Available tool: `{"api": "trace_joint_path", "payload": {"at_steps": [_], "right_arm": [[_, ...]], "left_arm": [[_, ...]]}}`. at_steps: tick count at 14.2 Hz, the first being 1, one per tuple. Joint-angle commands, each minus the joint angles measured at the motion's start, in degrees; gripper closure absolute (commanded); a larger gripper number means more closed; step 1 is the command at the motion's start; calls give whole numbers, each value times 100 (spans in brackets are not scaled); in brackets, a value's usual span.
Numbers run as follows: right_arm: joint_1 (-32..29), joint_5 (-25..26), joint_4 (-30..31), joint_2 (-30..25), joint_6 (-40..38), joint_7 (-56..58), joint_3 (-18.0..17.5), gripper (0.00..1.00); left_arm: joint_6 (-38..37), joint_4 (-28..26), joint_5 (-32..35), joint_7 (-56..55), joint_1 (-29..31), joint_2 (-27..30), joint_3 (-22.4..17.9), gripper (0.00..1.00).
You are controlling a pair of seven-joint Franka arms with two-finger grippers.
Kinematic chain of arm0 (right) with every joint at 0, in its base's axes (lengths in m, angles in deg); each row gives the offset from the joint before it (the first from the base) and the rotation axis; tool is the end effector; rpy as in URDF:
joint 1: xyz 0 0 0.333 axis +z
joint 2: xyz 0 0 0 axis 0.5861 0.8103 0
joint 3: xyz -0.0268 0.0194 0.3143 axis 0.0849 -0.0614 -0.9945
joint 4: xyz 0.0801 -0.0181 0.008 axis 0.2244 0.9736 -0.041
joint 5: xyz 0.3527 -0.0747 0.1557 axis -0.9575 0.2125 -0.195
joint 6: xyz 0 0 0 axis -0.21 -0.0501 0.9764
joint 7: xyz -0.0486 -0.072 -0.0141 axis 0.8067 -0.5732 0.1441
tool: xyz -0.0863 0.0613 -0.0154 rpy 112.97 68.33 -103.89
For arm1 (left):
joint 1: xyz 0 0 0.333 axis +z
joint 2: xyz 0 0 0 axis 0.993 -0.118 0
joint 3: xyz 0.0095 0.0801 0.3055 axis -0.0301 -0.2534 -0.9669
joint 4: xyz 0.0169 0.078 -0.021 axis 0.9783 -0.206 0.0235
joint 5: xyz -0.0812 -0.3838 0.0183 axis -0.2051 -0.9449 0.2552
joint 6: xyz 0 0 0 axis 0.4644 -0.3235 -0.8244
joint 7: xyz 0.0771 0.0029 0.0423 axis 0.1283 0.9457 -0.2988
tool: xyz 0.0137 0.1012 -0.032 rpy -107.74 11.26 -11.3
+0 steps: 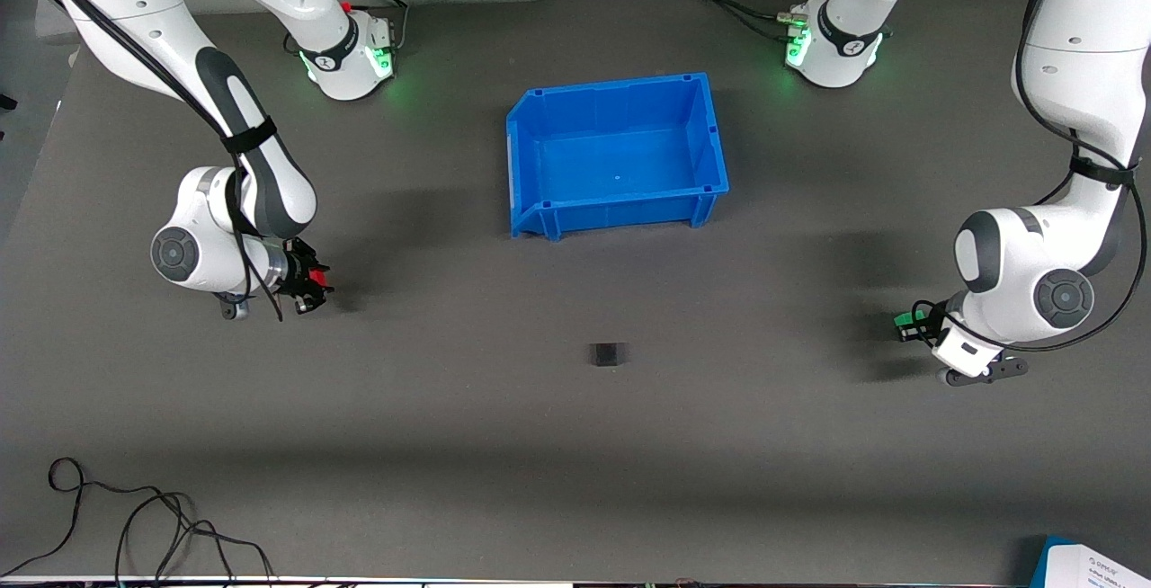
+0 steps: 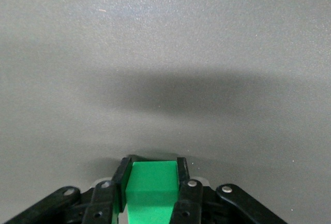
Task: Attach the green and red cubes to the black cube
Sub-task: 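Close the right gripper on the red cube while the left gripper grasps green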
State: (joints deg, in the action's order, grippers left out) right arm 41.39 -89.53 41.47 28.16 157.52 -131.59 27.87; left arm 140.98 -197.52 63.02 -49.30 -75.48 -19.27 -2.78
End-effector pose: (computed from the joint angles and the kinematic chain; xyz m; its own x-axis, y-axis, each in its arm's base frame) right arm 0.5312 0.0066 0.1899 0.2298 -0.9673 -0.1077 -0.9476 -0.2476 0.2019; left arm 0.6225 0.0587 0.1837 0.9785 0.1823 -0.0969 0.1810 -0.9832 -0.0218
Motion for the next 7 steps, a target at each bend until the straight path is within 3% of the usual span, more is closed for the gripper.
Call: {"api": "trace_joint_path", "payload": {"at_steps": [1, 2, 3, 4, 7], "right_arm": [[20, 136, -68, 18, -93, 36, 33, 72], [-6, 136, -77, 36, -93, 37, 42, 65], [-6, 136, -86, 71, -84, 37, 33, 39], [3, 136, -121, 80, -93, 28, 33, 34], [3, 145, -130, 71, -84, 45, 42, 33]], "left_arm": [[-153, 124, 48, -119, 17, 109, -22, 100], [-380, 219, 13, -128, 43, 179, -22, 100], [-739, 429, 13, -137, 61, 223, -22, 100], [-1195, 675, -5, -206, 69, 250, -31, 100], [-2454, 1510, 4, -768, 87, 250, -31, 100]]}}
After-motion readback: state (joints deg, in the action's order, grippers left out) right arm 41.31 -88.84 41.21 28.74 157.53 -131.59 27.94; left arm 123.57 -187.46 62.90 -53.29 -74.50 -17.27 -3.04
